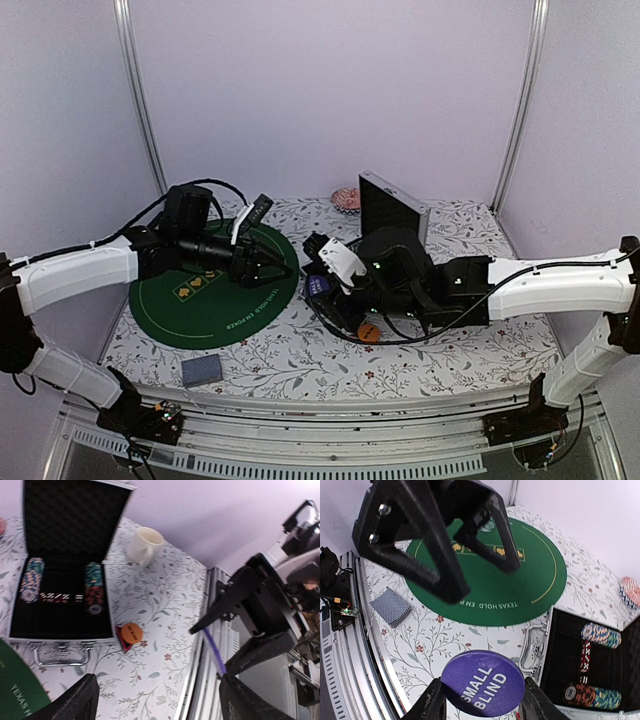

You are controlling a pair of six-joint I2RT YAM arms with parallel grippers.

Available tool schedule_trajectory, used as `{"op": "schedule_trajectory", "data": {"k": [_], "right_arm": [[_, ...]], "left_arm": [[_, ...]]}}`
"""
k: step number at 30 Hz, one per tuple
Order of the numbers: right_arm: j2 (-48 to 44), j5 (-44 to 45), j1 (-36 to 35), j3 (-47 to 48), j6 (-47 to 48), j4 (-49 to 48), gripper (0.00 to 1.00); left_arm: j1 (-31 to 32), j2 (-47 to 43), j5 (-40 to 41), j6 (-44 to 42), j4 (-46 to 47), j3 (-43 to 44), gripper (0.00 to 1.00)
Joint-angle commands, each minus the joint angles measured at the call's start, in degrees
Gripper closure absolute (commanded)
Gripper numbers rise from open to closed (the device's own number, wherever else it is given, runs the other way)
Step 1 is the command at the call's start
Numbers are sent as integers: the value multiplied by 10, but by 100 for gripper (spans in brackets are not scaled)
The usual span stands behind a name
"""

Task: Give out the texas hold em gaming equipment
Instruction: Pass from the right arm to the left

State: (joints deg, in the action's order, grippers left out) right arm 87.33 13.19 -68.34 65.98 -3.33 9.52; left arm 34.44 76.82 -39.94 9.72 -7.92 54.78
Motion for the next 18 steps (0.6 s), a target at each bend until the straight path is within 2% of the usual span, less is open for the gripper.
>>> {"op": "schedule_trajectory", "data": {"k": [1, 5, 10, 14, 18], "right_arm": [[-7, 40, -8, -10, 95, -106, 61], [-2, 44, -10, -7, 110, -126, 62], [18, 64, -20, 5, 126, -132, 63], [31, 76, -33, 17, 144, -137, 63], [48, 91, -43, 28, 158, -136, 63]], "left_arm": [[19, -34, -155, 7, 77, -22, 17], [20, -35, -157, 8, 78, -24, 27], [25, -22, -154, 16, 80, -24, 29], [27, -19, -138, 16, 80, -25, 36], [28, -21, -111, 12, 76, -27, 51]]}}
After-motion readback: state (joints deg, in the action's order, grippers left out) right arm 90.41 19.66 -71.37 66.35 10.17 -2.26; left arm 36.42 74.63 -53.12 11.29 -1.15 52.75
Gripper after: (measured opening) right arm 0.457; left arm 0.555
